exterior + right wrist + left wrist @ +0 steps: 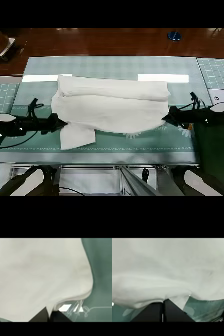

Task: Fold the shirts.

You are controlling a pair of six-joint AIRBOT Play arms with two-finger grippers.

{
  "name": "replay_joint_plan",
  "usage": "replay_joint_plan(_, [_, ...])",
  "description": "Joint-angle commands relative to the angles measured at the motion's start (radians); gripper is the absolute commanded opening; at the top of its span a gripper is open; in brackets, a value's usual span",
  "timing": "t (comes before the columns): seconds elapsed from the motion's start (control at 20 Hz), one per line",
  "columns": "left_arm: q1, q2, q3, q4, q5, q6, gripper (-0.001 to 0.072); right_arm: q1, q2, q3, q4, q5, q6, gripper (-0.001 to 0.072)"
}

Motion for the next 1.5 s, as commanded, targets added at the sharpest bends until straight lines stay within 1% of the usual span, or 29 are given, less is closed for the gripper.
replay_joint_plan(0.0, [-0.006, -0.013, 0.151, -0.057, 0.014, 0.004, 0.002, 0.01, -0.017, 0.14, -0.006, 0.003, -0.01, 0.0025])
replay_joint_plan(0.1, [-0.045, -0.057, 0.241, -0.064, 0.076, 0.0, 0.002, 0.011, -0.049, 0.205, 0.021, -0.045, 0.012, 0.0025])
replay_joint_plan(0.25, [-0.106, -0.178, 0.388, -0.064, 0.148, -0.055, 0.002, 0.011, -0.139, 0.313, 0.036, -0.075, 0.017, 0.0025])
replay_joint_plan(0.35, [-0.137, -0.296, 0.506, -0.064, 0.147, -0.057, 0.002, 0.011, -0.214, 0.378, 0.057, -0.075, 0.013, 0.0025])
replay_joint_plan(0.4, [-0.158, -0.357, 0.567, -0.062, 0.148, -0.045, 0.002, 0.011, -0.251, 0.406, 0.071, -0.081, -0.002, 0.0025])
replay_joint_plan(0.5, [-0.193, -0.469, 0.679, -0.063, 0.148, -0.049, 0.002, 0.011, -0.324, 0.456, 0.127, -0.094, -0.035, 0.0025])
replay_joint_plan(0.6, [-0.203, -0.576, 0.798, -0.062, 0.148, -0.093, 0.002, 0.011, -0.394, 0.51, 0.144, -0.116, -0.035, 0.0025])
replay_joint_plan(0.7, [-0.201, -0.655, 0.892, -0.06, 0.144, -0.114, 0.002, 0.011, -0.458, 0.566, 0.151, -0.117, -0.033, 0.0025])
replay_joint_plan(0.85, [-0.207, -0.733, 0.95, -0.06, 0.125, -0.105, 0.002, 0.014, -0.539, 0.619, 0.237, -0.121, -0.066, 0.0026])
replay_joint_plan(0.9, [-0.211, -0.75, 0.95, -0.06, 0.121, -0.105, 0.0067, 0.02, -0.565, 0.637, 0.251, -0.129, -0.079, 0.0062])
replay_joint_plan(0.95, [-0.214, -0.76, 0.95, -0.06, 0.114, -0.105, 0.0302, 0.025, -0.586, 0.651, 0.257, -0.135, -0.08, 0.0304])
replay_joint_plan(1.0, [-0.214, -0.763, 0.951, -0.06, 0.09, -0.103, 0.0507, 0.025, -0.599, 0.664, 0.259, -0.132, -0.096, 0.0411])
replay_joint_plan(1.05, [-0.203, -0.76, 0.961, -0.051, 0.05, -0.101, 0.0509, 0.021, -0.596, 0.67, 0.251, -0.131, -0.106, 0.0412])
replay_joint_plan(1.15, [-0.152, -0.748, 1.014, 0.022, -0.073, -0.114, 0.0509, -0.027, -0.57, 0.69, 0.225, -0.097, -0.108, 0.0412])
replay_joint_plan(1.2, [-0.115, -0.728, 1.033, 0.089, -0.128, -0.144, 0.0509, -0.061, -0.552, 0.697, 0.208, -0.076, -0.108, 0.0412])
replay_joint_plan(1.3, [-0.041, -0.653, 1.02, 0.26, -0.18, -0.225, 0.0508, -0.142, -0.518, 0.698, 0.138, -0.024, -0.092, 0.0412])
replay_joint_plan(1.35, [-0.009, -0.602, 0.989, 0.343, -0.174, -0.271, 0.0509, -0.177, -0.512, 0.698, 0.077, 0.008, -0.071, 0.0412])
replay_joint_plan(1.4, [0.014, -0.551, 0.943, 0.38, -0.137, -0.288, 0.0509, -0.197, -0.515, 0.697, 0.022, 0.043, -0.048, 0.0412])
replay_joint_plan(1.45, [0.03, -0.491, 0.872, 0.374, -0.068, -0.288, 0.0509, -0.202, -0.519, 0.691, -0.03, 0.063, -0.022, 0.0412])
